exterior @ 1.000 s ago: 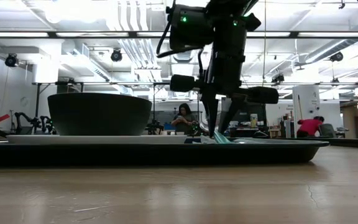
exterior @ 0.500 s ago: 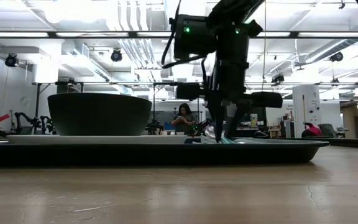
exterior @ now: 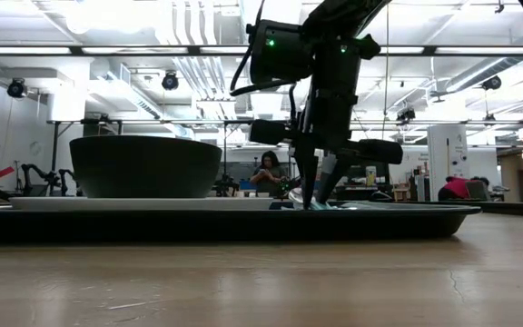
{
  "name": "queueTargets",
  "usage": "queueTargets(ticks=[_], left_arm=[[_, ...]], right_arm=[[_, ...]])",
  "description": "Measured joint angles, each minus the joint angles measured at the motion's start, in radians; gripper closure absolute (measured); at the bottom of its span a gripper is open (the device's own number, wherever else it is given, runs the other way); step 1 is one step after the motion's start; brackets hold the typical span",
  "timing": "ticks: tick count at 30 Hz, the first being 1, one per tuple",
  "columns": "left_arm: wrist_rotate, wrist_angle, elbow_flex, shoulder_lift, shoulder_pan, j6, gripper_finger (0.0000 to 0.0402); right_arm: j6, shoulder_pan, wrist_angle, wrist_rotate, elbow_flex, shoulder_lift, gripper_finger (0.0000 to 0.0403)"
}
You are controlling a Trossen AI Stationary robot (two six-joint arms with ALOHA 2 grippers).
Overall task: Set up tray
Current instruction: Put the light green spoon on the gray table napkin to the left of the green fork
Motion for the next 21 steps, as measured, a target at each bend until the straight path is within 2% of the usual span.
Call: queueTargets(ticks=[21], left_arm=[[0.000,0.000,0.000,0.000,0.000,0.000,0.0317]], right_arm=[[0.015,0.000,-0.001,0.000,-0.002,0.000,0.0369]])
